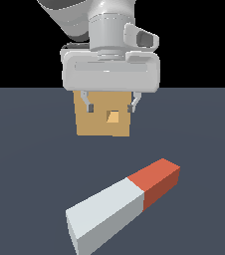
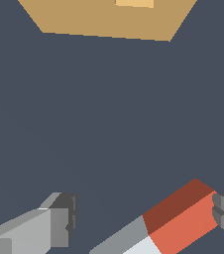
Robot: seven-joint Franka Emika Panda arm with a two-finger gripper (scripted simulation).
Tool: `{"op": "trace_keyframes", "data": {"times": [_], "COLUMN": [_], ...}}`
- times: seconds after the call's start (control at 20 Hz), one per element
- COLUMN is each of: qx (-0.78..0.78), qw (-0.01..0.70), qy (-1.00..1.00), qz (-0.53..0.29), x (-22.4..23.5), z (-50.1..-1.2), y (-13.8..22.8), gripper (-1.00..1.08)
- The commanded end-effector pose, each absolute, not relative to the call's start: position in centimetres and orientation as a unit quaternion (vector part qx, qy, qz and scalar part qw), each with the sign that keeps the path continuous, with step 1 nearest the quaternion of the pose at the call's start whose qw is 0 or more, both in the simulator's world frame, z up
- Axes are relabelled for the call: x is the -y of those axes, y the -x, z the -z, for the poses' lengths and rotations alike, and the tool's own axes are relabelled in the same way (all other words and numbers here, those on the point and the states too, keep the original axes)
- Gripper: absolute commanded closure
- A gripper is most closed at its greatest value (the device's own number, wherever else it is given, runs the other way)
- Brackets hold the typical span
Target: Insert the peg into the horizontal hole in a box.
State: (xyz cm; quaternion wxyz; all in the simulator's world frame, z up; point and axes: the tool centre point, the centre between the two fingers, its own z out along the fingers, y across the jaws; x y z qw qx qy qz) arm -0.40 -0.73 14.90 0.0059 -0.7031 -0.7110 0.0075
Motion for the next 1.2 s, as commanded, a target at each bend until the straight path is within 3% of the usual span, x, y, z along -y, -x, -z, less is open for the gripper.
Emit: {"op": "trace_keyframes", "data": {"times": [0.0, 0.6, 1.15], "qx": [0.711, 0.66, 0.503], "qw": [0.006, 0.005, 0.002], "qy": [0.703, 0.752, 0.865], "qz": [-0.007, -0.007, -0.004], "x": [0.7, 2.8, 9.0], "z": [-14.9, -13.7, -10.5], "y": [0.4, -0.6, -1.6], "gripper": [-0.92, -0.92, -0.92]}}
